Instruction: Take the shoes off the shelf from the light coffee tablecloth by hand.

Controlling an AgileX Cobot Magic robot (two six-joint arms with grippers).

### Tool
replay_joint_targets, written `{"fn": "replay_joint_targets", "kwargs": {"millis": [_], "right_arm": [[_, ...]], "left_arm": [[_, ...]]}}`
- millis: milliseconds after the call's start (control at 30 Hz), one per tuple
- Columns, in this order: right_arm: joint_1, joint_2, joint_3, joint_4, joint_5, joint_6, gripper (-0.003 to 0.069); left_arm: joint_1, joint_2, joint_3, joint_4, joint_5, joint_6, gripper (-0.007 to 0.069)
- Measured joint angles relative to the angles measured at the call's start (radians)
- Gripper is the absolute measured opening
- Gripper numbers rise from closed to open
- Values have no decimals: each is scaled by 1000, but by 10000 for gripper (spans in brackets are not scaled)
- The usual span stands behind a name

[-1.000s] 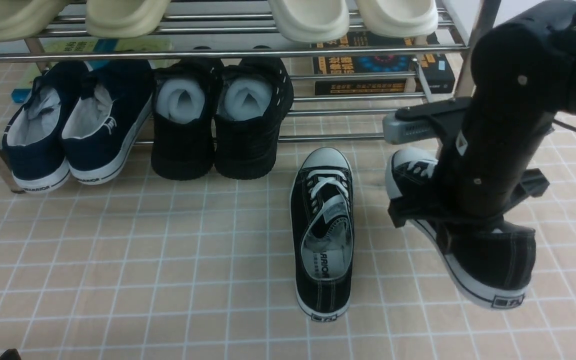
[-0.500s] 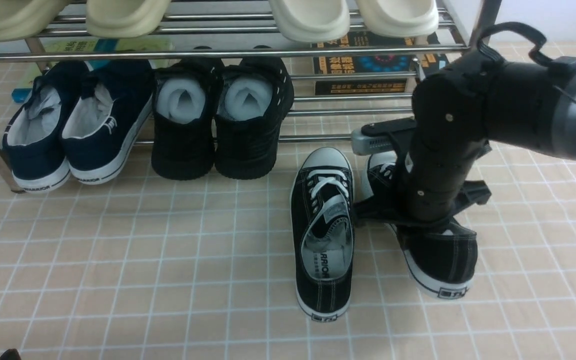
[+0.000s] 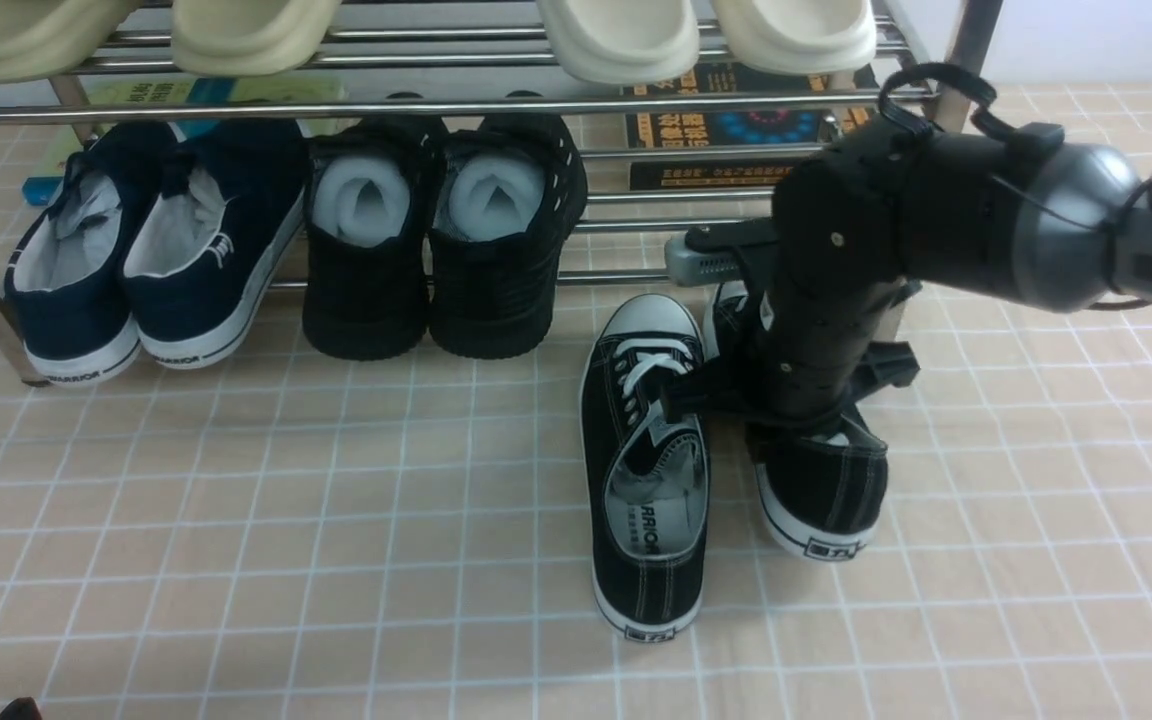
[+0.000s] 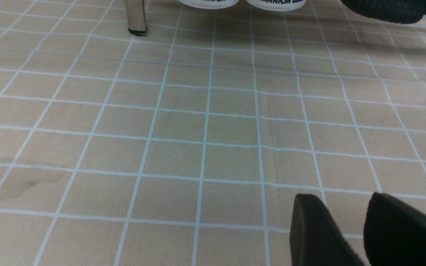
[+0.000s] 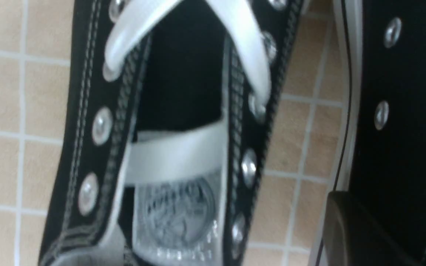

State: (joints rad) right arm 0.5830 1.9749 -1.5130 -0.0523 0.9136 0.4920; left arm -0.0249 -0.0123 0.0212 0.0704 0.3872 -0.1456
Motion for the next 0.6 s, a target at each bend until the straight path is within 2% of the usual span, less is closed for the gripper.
{"fn": "replay_joint_targets", "kwargs": {"millis": [67,133,267,400,500,567,600], "right_arm": [[0,5,0,4,-7,0,47],[0,11,-2,21,-25,1,88],[0,10,-18,58,-33,-3,218],[0,2,-88,70,76,-19,352],[0,-15,-153,78,160,-73,364],[0,-37,-242,90,260,-147,327],[0,-46,-289,93,287,-184,286]], "left_arm": [[0,0,0,0,0,0,239],[0,0,0,0,0,0,239],[0,0,0,0,0,0,239],[0,0,0,0,0,0,239],[0,0,0,0,0,0,239],[0,0,0,0,0,0,239],[0,0,0,0,0,0,239]]}}
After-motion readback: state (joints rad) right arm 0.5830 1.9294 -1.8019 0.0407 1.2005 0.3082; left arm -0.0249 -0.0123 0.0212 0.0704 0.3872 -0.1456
